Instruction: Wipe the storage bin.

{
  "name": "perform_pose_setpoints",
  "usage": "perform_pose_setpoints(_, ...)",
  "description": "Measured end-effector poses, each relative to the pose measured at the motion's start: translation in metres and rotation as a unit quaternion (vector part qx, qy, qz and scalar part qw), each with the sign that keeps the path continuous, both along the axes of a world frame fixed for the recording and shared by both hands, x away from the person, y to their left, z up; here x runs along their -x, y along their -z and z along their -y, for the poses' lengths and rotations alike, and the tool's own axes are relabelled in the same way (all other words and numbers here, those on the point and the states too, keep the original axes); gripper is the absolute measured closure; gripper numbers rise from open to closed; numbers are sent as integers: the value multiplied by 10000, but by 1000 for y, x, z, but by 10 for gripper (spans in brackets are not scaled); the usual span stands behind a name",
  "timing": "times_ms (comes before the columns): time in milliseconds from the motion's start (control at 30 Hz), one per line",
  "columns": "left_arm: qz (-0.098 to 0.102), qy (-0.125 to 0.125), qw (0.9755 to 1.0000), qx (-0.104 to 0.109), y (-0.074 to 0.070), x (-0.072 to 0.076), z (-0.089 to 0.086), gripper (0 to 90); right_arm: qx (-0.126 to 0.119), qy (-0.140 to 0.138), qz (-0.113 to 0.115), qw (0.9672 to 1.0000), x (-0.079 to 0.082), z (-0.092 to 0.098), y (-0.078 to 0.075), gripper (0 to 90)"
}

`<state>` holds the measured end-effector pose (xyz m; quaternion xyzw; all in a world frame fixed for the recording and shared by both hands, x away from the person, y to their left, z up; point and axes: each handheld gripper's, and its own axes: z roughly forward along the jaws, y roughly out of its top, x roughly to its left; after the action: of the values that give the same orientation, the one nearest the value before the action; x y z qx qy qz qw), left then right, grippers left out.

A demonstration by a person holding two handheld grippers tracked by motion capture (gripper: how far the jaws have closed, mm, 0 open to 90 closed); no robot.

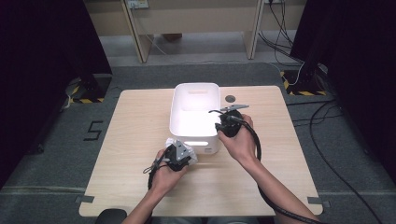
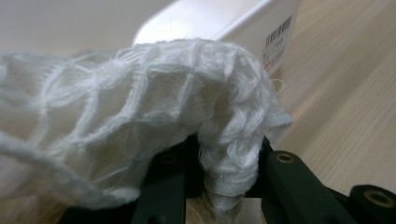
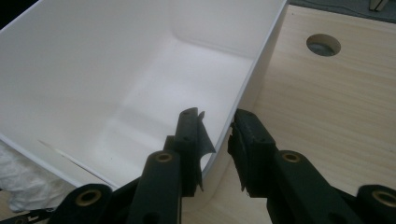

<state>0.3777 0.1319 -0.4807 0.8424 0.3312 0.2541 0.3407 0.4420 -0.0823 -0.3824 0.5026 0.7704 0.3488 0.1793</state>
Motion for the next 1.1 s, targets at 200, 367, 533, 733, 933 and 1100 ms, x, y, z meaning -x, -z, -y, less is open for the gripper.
perform_pose_setpoints(200,-83,-13,10000,-21,9,-3,1,751,-5,-5,5,10000,0,0,0,723)
perform_pose_setpoints(367,-106,-2,9999,-13,7,-3,1,751,-1,-5,8,10000,0,0,0,723)
perform_pose_setpoints(533,-72,12,10000,14,4,-2,1,751,2,-12,3,10000,-1,0,0,723)
perform_pose_setpoints(733,45,52,9998,166,-8,0,5,750,3,-18,5,10000,-1,0,0,723)
perform_pose_setpoints(933,162,121,9992,346,-23,3,8,750,-2,-17,3,10000,-1,0,0,724)
perform_pose_setpoints(1100,314,136,9983,473,-36,6,11,750,-1,-19,9,10000,-1,0,0,724)
